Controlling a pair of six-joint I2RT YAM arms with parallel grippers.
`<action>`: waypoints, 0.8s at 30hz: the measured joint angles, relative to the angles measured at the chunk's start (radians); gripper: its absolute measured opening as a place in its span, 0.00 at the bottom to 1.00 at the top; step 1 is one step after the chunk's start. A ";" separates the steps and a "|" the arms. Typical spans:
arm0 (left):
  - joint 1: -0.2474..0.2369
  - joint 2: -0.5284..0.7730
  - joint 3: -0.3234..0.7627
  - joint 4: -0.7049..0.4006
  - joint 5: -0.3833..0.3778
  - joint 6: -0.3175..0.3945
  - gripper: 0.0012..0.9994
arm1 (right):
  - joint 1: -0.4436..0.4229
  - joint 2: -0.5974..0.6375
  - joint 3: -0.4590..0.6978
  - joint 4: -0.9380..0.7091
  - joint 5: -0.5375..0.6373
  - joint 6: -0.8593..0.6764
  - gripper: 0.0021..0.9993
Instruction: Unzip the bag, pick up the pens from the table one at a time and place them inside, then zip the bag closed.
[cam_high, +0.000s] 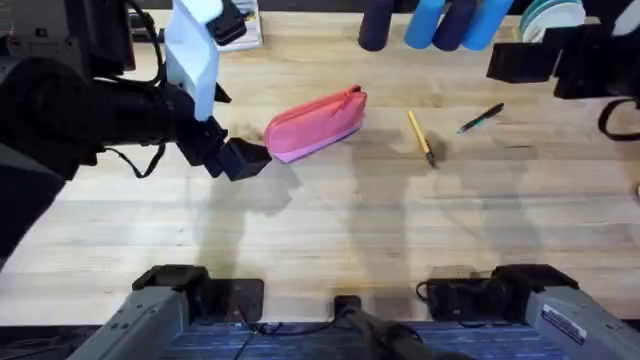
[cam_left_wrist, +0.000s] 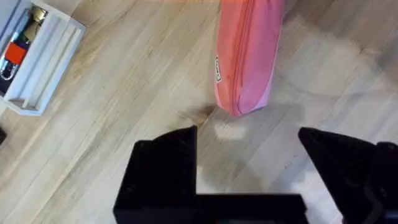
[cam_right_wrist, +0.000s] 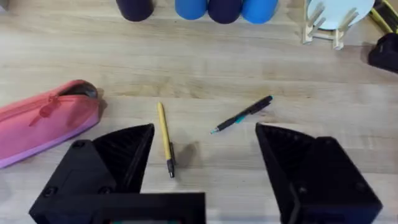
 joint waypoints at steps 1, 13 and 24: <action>0.000 0.000 0.000 -0.001 0.000 0.000 0.99 | 0.000 0.000 0.000 0.000 0.000 0.000 1.00; 0.000 0.121 0.000 -0.018 0.008 0.007 0.99 | 0.000 0.000 0.000 0.000 0.000 0.000 1.00; 0.000 0.311 0.000 0.096 0.100 0.018 0.99 | 0.000 0.000 0.000 0.000 0.000 0.000 1.00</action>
